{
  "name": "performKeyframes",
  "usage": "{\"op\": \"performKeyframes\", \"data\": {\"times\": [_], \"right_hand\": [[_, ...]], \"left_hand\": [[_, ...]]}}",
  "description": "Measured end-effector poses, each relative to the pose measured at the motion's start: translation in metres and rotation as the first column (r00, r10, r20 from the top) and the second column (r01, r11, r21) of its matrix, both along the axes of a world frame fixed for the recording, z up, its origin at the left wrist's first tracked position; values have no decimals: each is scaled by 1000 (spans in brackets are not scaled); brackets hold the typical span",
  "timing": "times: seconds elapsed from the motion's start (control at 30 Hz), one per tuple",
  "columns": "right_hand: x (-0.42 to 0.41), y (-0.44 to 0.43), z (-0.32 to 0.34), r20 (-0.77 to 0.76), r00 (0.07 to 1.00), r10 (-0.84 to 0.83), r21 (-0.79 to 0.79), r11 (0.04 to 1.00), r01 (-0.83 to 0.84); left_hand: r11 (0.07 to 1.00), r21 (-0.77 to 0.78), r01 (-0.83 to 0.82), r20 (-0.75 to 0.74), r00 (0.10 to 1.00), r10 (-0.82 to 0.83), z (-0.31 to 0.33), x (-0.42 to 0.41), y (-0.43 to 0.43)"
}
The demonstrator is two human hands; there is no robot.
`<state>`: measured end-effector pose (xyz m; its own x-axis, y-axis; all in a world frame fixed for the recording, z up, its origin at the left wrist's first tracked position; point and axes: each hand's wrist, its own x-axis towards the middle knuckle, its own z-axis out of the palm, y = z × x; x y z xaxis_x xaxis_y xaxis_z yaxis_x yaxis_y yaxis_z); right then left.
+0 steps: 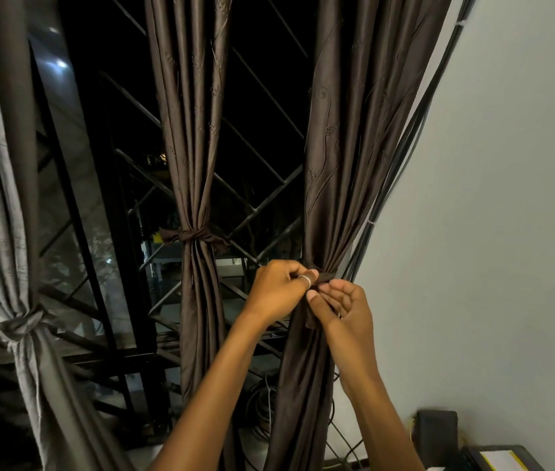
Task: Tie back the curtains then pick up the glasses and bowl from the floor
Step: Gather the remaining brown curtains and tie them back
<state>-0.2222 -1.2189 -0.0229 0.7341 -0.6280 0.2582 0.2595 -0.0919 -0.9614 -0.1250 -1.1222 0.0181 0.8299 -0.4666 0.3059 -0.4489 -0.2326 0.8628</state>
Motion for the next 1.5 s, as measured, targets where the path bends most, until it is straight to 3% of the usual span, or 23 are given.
{"op": "performKeyframes", "data": {"times": [0.1,0.23,0.37,0.57,0.67,0.87,1.03,1.23,1.33,1.5], "right_hand": [[-4,9,-10,-82,991,-108,-245,966,85],[-7,12,-15,-28,983,-180,-413,898,153],[-12,5,-15,8,975,-224,-447,871,204],[-23,-4,-13,37,982,-185,-536,826,175],[-30,-12,-6,70,987,-141,-615,773,154],[-39,-25,12,100,995,-1,-818,569,83],[-43,-34,19,148,988,48,-926,357,122],[-40,-42,32,30,998,48,-985,173,21],[-34,-46,35,-20,999,-40,-981,192,-12],[-17,-47,35,-21,1000,0,-929,371,-19]], "left_hand": [[1000,-10,-5,-6,1000,5,-1,-4,0],[1000,-17,14,21,1000,-14,-5,-10,3],[992,-82,100,9,995,-99,-13,-18,10],[987,0,158,272,950,-152,-31,-27,22],[988,11,153,322,935,-149,-36,-29,27],[990,9,144,382,914,-136,-38,-37,34],[983,-46,175,378,914,-145,-46,-42,35],[980,-55,191,369,916,-158,-47,-44,36],[986,-27,163,392,909,-140,-43,-45,35],[996,-3,87,426,901,-78,-38,-49,32]]}}
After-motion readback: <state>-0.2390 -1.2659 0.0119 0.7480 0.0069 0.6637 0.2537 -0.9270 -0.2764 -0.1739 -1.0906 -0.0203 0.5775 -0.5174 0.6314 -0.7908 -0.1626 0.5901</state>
